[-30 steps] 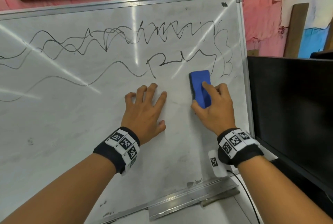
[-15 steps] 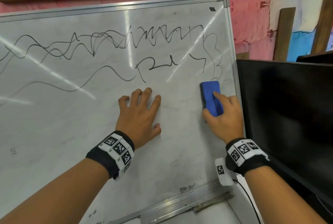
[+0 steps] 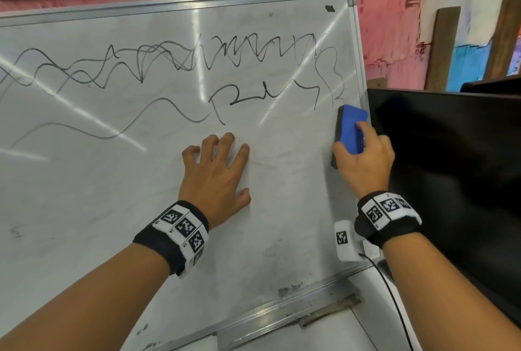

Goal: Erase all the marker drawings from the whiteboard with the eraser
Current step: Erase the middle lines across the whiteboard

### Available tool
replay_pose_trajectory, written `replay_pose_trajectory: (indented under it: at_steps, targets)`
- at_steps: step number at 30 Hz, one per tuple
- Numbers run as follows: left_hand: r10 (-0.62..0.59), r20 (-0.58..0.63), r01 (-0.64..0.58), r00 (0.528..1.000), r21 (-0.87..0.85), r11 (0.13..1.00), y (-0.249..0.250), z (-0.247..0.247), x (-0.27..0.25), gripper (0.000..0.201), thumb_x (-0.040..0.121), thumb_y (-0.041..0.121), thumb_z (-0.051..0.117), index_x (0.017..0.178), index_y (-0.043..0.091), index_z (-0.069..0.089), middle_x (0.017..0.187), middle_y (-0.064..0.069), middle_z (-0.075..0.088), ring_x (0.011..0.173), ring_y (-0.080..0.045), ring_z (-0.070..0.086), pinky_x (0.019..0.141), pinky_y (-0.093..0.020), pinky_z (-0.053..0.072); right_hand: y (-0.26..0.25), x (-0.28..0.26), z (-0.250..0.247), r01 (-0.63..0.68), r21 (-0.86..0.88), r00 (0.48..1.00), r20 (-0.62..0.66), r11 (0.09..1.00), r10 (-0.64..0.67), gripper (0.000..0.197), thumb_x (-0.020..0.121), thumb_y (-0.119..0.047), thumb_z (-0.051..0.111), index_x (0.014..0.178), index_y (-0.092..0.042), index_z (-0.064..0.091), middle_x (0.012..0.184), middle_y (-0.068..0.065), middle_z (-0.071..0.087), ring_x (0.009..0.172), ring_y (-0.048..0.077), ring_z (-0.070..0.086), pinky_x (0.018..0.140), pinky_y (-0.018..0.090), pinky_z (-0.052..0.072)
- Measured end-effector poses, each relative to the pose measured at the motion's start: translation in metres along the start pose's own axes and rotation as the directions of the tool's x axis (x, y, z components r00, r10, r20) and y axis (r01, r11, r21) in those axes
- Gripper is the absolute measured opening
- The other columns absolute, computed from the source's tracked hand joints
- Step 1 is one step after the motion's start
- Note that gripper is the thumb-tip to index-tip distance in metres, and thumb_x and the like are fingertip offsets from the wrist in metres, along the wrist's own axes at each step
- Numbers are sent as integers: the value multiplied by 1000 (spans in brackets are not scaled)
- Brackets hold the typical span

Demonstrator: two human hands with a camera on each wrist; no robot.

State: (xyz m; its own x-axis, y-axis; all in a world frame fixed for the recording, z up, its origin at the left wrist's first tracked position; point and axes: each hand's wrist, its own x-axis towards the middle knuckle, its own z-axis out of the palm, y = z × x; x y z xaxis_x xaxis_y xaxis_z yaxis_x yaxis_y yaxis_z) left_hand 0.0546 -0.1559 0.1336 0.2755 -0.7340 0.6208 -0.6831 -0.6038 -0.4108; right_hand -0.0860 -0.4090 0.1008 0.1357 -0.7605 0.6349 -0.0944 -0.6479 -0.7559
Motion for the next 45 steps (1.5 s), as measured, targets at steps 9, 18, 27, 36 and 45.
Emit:
replay_pose_trajectory:
  at_steps: [9, 18, 27, 36, 45]
  targets:
    - [1, -15, -1, 1000, 0, 1000, 0, 3, -2, 80, 72, 58, 65, 139, 17, 48, 142, -14, 41, 125, -38, 37, 94, -58, 36, -4, -29, 4, 1, 10, 999, 32, 1000, -1, 61, 83, -34, 72, 139, -20, 53, 113, 8, 49, 93, 13, 45, 81, 24, 37]
    - [5, -17, -5, 1000, -2, 1000, -3, 3, -2, 81, 72, 59, 63, 140, 18, 49, 142, -14, 41, 125, -38, 38, 94, -57, 36, -26, -3, 15, 200, 12, 974, 106, 980, -201, 64, 80, -38, 75, 139, -22, 55, 104, 5, 47, 83, 13, 47, 75, 21, 39]
    - [62, -47, -62, 997, 0, 998, -12, 3, 1, 84, 66, 64, 68, 136, 21, 52, 139, -12, 42, 120, -35, 39, 91, -54, 36, -30, 1, 17, 286, 33, 945, 156, 958, -287, 63, 79, -33, 77, 138, -23, 57, 105, 5, 45, 84, 10, 45, 72, 4, 33]
    - [95, -23, -94, 995, 34, 995, -17, 1, 4, 84, 68, 65, 66, 138, 21, 49, 139, -12, 43, 120, -35, 42, 90, -52, 36, -9, 7, 12, 127, 23, 990, 54, 992, -128, 70, 72, -44, 66, 138, -25, 55, 109, 5, 43, 98, 29, 54, 94, 47, 51]
    - [114, -32, -113, 993, 32, 993, -22, -1, 3, 82, 67, 65, 69, 134, 22, 51, 137, -12, 46, 118, -34, 42, 89, -51, 36, -40, 49, 16, 152, 6, 987, 56, 988, -152, 65, 80, -38, 70, 141, -24, 52, 112, 11, 43, 101, 29, 51, 97, 41, 48]
